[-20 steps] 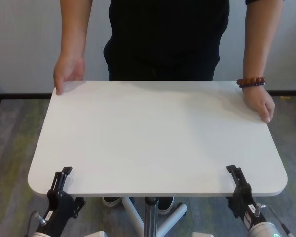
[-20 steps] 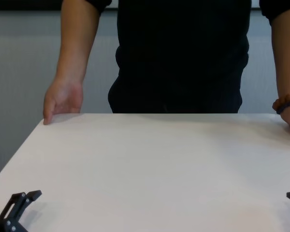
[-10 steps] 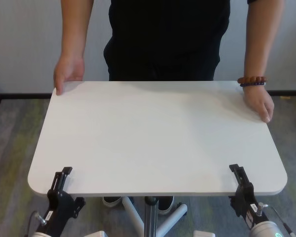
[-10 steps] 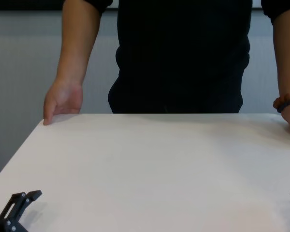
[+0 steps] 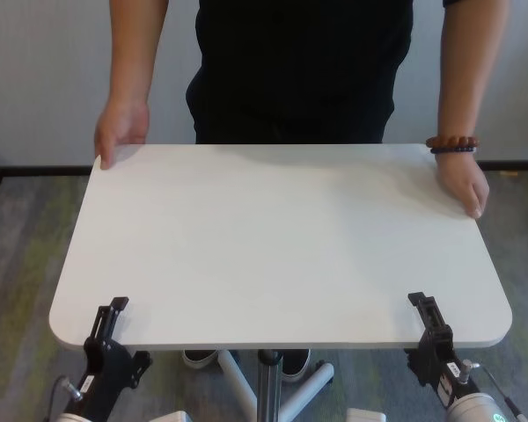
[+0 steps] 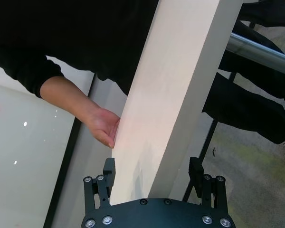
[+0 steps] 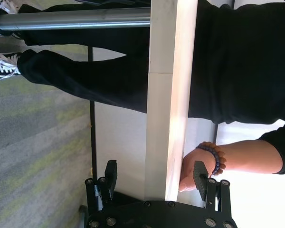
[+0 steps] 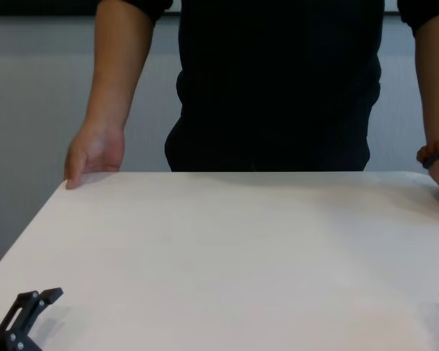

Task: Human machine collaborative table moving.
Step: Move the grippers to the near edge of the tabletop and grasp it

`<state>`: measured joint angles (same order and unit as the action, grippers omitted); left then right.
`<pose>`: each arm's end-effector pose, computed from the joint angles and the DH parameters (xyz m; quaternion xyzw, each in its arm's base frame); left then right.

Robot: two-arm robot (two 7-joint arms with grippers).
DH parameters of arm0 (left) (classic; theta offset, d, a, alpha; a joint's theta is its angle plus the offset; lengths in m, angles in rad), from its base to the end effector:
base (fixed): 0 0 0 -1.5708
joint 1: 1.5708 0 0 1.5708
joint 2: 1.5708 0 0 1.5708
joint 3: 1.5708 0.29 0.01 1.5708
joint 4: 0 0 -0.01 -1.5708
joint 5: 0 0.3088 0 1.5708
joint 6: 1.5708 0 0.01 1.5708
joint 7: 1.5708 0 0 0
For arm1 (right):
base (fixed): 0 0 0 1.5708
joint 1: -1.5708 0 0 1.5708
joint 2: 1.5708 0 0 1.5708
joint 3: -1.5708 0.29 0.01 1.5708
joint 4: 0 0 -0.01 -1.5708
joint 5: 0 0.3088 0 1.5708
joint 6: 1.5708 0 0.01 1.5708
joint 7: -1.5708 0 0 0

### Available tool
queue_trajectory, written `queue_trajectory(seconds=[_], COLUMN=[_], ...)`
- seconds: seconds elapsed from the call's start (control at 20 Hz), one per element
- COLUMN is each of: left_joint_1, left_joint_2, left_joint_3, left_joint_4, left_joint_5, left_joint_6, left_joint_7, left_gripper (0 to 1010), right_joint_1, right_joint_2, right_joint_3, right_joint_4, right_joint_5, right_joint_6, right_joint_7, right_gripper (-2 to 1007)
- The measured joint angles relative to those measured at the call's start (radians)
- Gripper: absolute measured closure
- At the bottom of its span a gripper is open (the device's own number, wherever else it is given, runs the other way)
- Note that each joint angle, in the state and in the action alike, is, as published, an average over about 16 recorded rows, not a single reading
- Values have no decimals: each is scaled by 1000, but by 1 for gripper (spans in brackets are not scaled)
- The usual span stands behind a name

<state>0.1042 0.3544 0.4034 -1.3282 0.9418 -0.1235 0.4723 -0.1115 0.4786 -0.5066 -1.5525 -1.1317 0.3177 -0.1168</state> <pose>0.2486 0.0127 -0.4239 0.3426 -0.4668 0.4967 0.6465 0.2481 -0.0024 -0.3747 -0.5328 -0.4904 -0.3891 0.5695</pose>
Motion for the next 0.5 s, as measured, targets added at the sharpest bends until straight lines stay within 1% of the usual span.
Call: queue_trajectory(seconds=[0.15, 0.5], left_joint_1=[0, 0], left_joint_2=[0, 0], left_joint_3=[0, 0], left_joint_4=[0, 0], left_joint_5=[0, 0], left_joint_6=[0, 0], left_joint_7=[0, 0], left_gripper=[9, 9], right_joint_1=[0, 0], right_joint_2=[0, 0], right_joint_3=[1, -1], right_joint_4=[-1, -1], right_joint_5=[2, -1], right_joint_6=[-2, 3], right_joint_7=[0, 0], right_gripper=[5, 5])
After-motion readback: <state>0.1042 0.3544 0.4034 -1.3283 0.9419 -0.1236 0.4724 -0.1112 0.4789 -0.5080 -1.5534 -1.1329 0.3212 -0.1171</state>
